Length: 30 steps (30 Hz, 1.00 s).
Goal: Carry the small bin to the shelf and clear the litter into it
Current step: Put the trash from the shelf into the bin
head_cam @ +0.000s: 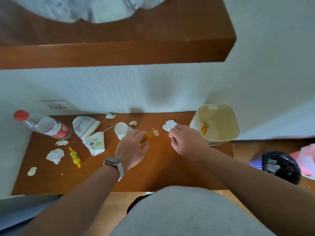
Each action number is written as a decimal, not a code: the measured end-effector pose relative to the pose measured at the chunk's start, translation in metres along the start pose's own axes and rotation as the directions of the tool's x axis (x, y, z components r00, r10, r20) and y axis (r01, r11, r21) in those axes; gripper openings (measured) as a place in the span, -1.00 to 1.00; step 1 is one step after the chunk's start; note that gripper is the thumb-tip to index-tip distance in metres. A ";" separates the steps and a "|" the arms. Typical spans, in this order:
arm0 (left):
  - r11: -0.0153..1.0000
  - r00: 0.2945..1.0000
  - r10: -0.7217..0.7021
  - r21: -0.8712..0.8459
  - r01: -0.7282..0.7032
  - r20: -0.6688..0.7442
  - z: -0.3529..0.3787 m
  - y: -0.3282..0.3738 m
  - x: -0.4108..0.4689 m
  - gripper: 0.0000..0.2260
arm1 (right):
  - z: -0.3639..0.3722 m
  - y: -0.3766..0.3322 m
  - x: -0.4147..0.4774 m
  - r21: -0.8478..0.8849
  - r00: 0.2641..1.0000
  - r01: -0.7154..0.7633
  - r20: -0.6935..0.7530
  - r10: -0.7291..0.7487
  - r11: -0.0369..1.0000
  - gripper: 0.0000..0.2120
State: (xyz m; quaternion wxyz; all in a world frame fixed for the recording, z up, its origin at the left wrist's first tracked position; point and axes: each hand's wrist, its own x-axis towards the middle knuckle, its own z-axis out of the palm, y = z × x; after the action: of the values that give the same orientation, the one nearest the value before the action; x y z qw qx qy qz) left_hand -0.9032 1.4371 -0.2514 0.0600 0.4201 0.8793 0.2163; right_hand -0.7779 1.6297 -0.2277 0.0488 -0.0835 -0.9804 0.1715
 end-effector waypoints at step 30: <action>0.949 0.949 0.277 0.114 -0.295 0.152 0.033 0.177 0.063 -0.69 | -0.082 0.117 -0.070 -0.080 0.998 0.013 0.069 -0.007 0.997 -0.78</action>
State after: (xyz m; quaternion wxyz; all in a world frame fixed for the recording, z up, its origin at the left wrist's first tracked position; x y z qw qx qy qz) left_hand -0.8082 1.5942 -0.1996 0.0585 0.5598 0.8156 0.1340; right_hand -0.6820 1.7522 -0.1962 0.0125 -0.0745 -0.9880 0.1345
